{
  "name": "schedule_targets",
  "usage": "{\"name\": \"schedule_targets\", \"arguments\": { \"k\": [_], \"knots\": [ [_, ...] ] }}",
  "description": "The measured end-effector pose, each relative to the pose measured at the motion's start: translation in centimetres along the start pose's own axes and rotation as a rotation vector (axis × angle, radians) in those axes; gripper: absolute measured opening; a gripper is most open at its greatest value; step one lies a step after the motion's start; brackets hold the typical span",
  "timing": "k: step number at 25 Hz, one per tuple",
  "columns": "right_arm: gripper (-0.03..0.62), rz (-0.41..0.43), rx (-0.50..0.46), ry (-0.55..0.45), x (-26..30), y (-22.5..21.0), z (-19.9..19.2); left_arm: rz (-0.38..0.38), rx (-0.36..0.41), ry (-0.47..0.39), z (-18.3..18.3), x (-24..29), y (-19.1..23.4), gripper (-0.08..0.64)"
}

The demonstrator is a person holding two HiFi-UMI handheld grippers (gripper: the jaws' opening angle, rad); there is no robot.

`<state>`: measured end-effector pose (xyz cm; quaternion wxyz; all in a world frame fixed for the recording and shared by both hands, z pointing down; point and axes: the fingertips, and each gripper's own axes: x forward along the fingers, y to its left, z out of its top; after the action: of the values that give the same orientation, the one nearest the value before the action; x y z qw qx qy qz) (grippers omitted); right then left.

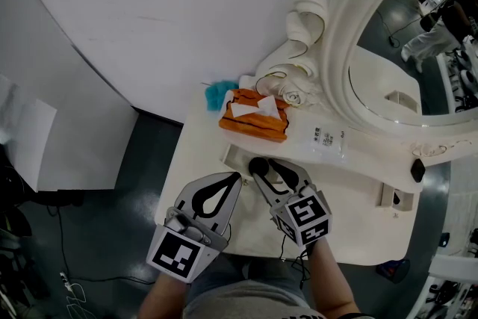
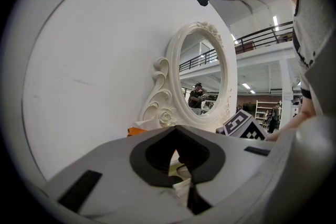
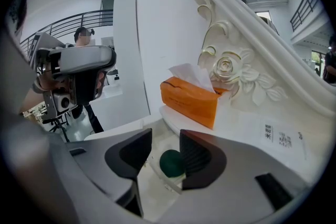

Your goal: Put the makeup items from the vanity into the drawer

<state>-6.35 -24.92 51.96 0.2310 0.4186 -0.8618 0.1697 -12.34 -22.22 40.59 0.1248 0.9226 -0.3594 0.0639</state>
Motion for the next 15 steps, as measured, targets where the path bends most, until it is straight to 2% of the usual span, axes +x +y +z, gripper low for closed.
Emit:
{"name": "schedule_targets", "arguments": {
  "k": [2, 8, 15],
  "knots": [
    [0.189, 0.009, -0.004, -0.008, -0.2, 0.2, 0.1, -0.003, 0.006, -0.004, 0.1, 0.0, -0.1, 0.018],
    [0.075, 0.001, -0.012, -0.053, -1.3, 0.5, 1.1, -0.013, 0.012, -0.007, 0.3, 0.2, -0.7, 0.018],
    [0.008, 0.012, 0.007, -0.133, -3.5, 0.8, 2.9, -0.032, 0.025, -0.013, 0.6, 0.6, -1.8, 0.018]
  ]
}}
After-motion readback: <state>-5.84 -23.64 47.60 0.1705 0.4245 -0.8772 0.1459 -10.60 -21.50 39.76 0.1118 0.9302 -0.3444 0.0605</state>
